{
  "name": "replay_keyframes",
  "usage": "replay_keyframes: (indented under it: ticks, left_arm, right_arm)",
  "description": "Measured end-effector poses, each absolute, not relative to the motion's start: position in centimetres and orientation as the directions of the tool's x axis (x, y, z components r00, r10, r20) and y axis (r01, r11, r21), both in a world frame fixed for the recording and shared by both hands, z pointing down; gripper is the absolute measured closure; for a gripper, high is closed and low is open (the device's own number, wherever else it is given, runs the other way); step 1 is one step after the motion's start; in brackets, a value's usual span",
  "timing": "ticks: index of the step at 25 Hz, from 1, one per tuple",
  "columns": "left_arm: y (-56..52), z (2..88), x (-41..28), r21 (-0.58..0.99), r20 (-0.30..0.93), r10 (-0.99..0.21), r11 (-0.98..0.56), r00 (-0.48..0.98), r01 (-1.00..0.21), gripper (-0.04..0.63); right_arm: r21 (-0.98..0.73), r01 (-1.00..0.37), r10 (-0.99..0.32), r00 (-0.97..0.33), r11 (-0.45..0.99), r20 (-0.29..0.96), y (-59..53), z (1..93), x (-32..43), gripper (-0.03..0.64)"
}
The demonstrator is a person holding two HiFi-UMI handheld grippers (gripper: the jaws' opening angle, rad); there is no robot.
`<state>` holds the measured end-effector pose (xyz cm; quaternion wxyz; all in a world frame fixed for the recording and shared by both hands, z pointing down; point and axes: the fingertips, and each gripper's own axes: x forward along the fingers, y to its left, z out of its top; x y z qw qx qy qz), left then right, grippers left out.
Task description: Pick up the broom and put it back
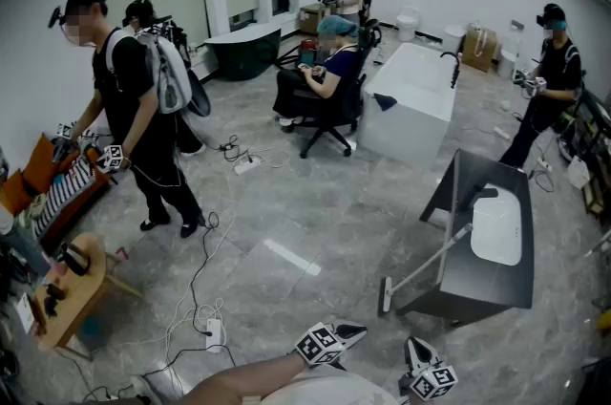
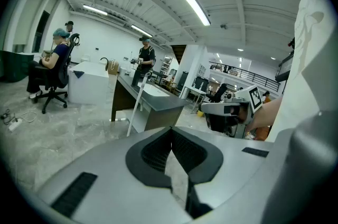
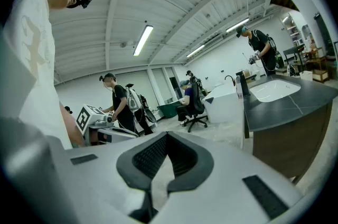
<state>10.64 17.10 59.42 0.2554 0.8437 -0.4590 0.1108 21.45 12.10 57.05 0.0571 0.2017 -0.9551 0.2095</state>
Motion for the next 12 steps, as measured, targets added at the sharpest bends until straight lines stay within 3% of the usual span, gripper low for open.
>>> replay_keyframes:
  ticks: [5,12]
  left_arm:
    - [18.1,59.2,10.0,0.321,0.427,-0.758,-0.384,0.494,-0.866,0.583]
    - [18.9,59.8,10.1,0.319,0.428,-0.751,-0.396,0.504,-0.861,0.583]
  right_arm:
    - [-0.381,-0.357,-0.298,-0.932,0.853,0.206,11.8,57.7,19.9,0.6]
    - [-0.387,-0.404,-0.338,-0.913,0.829,0.229,13.2,58.8,20.9,0.6]
